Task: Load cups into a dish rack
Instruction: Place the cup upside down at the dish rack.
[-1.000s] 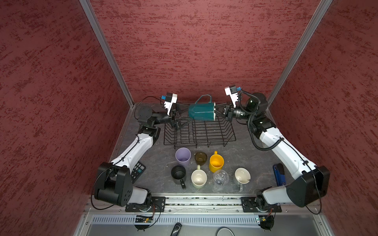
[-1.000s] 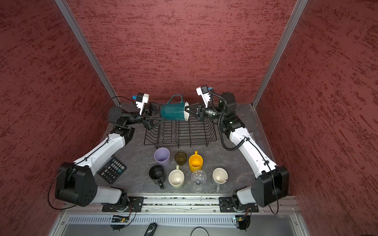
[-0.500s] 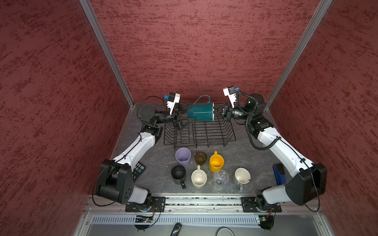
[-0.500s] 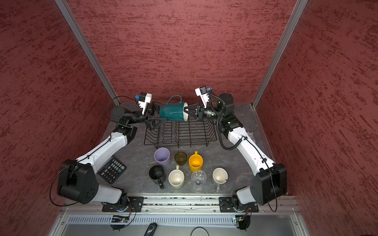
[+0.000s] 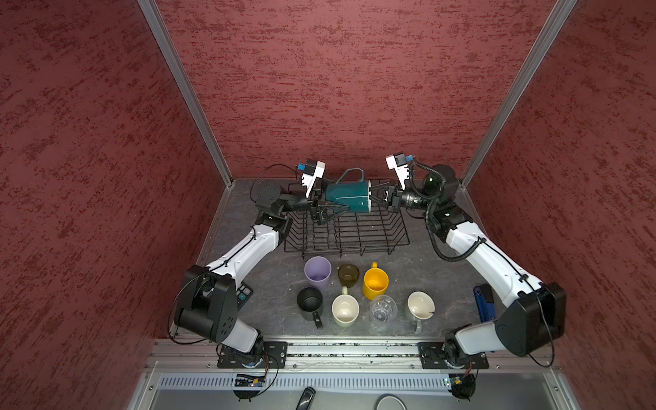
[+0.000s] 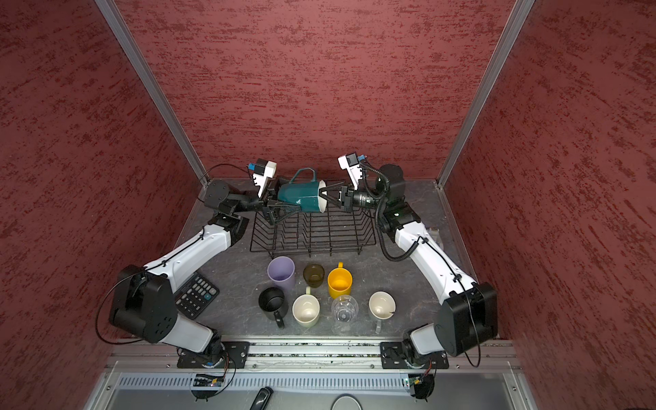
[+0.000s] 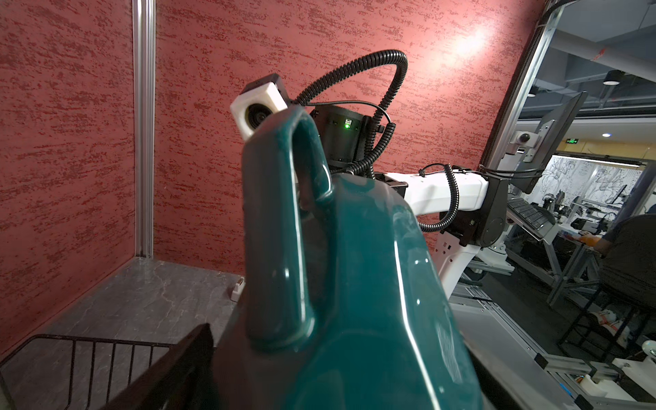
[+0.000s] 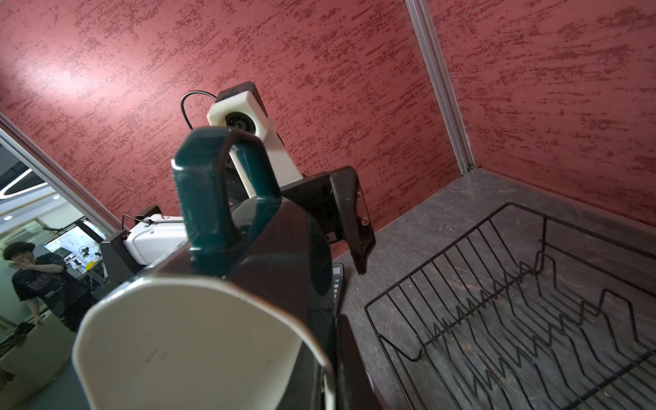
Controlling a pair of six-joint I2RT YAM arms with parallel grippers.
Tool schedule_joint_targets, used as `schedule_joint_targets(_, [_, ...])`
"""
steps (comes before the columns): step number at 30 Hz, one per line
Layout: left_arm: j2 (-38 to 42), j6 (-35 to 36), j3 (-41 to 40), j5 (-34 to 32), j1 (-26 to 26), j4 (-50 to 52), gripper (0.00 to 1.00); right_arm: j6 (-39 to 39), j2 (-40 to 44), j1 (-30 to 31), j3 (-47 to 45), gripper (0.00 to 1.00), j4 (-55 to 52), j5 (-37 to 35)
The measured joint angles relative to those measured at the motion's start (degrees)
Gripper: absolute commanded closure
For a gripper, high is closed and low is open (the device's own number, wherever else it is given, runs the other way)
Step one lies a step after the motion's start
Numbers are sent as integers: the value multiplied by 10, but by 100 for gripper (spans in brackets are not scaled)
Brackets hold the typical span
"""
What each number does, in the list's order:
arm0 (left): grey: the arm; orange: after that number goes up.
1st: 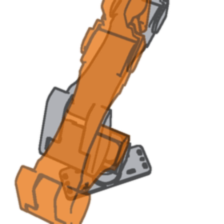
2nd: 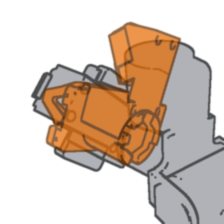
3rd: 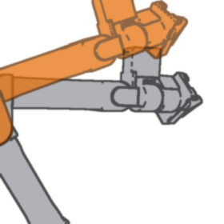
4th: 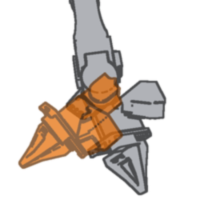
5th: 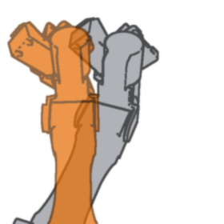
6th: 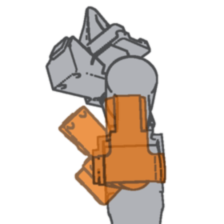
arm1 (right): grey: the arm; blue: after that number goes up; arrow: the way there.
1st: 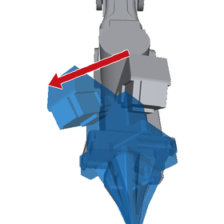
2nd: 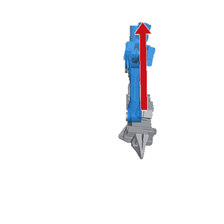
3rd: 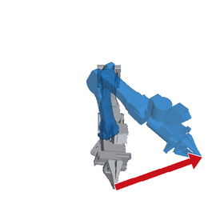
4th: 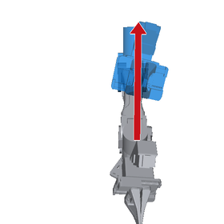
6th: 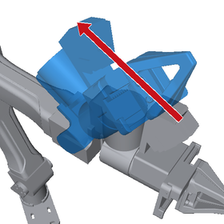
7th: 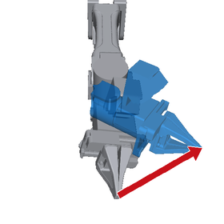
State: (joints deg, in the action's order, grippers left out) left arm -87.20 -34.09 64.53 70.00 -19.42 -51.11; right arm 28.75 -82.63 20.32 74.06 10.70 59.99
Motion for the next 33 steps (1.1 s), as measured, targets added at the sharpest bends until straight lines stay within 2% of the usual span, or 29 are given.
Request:
schedule_joint_targets(16, [-9, 1, 19, -3, -12, 0, 6, 5, 0, 1, -8, 100, 5, -2])
schedule_joint_targets(24, [-9, 4, 19, -5, -12, -3, 18, 9, 0, 1, -11, 100, 5, -7])
schedule_joint_targets(29, [-10, 5, 19, -3, -12, -3, 20, 11, 0, 1, -12, 100, 5, -7])
schedule_joint_targets(33, [-10, 5, 19, -1, -12, -3, 26, 11, 0, 1, -13, 100, 5, -7])
